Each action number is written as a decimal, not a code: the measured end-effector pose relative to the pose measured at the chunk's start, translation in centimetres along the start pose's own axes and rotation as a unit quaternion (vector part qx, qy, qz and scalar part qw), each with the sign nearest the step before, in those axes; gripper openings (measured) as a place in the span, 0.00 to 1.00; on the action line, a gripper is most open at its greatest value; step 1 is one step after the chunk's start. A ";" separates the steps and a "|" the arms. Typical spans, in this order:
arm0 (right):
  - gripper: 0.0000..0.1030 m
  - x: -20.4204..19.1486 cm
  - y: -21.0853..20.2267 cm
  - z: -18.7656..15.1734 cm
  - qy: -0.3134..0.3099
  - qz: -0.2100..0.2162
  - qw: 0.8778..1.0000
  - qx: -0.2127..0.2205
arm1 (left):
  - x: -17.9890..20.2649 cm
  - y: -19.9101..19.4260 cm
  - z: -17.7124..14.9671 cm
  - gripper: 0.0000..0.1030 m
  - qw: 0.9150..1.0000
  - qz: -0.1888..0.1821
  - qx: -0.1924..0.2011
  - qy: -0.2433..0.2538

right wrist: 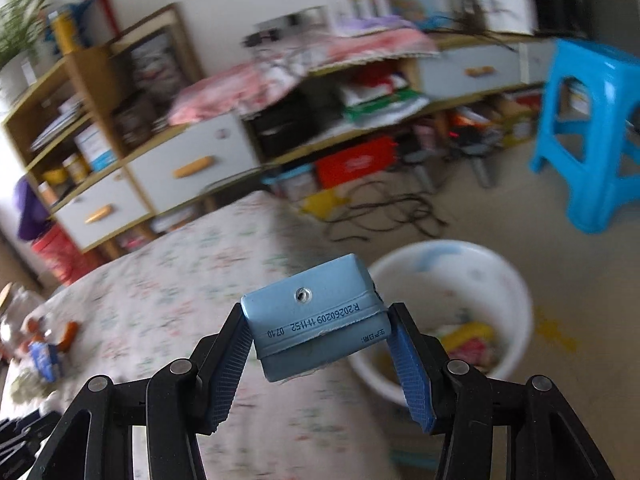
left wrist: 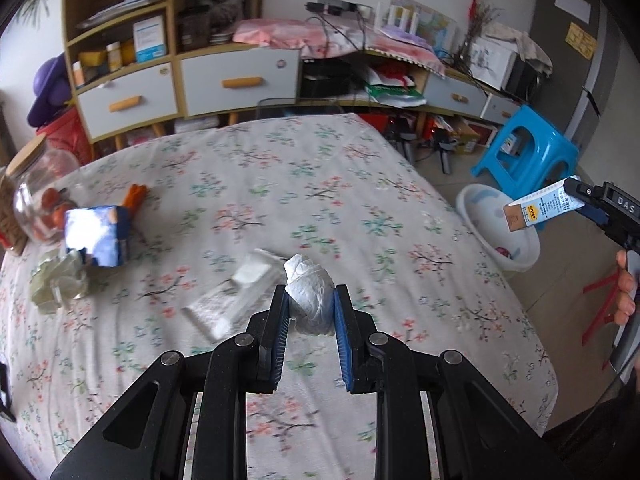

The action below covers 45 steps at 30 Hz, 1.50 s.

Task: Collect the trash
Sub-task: 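Carry the carton and tissue over the white bin and open both tools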

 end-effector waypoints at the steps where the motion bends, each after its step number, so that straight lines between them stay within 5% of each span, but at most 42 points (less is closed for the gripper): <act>1: 0.57 1.2 0.2 0.1 0.009 -0.009 1.000 -0.003 | 0.5 0.3 0.1 0.22 1.000 0.000 -0.002 0.004; 13: 0.60 6.8 2.6 -0.1 0.059 -0.045 0.996 -0.040 | 3.6 2.3 0.9 0.22 1.000 -0.008 -0.019 0.016; 17: 0.74 7.7 2.7 -0.4 0.079 -0.048 0.994 -0.053 | 4.9 3.0 1.6 0.22 0.999 -0.024 -0.022 0.017; 33: 0.80 12.4 0.0 -1.8 0.055 -0.100 0.991 -0.066 | 18.2 8.7 4.8 0.22 0.988 -0.110 -0.049 0.101; 45: 0.80 17.2 -0.4 -2.1 0.093 -0.117 0.985 -0.084 | 25.3 15.0 5.2 0.23 0.976 -0.162 -0.083 0.123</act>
Point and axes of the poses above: each gripper's, at about its wrist camera, not at the fingertips, and y roughly the way its jaws point, x to its right, z to its top, the point moved 8 cm from there along y, roughly the way its jaws point, and after that the axes turned 8 degrees about -z, right-handed, at the moved point
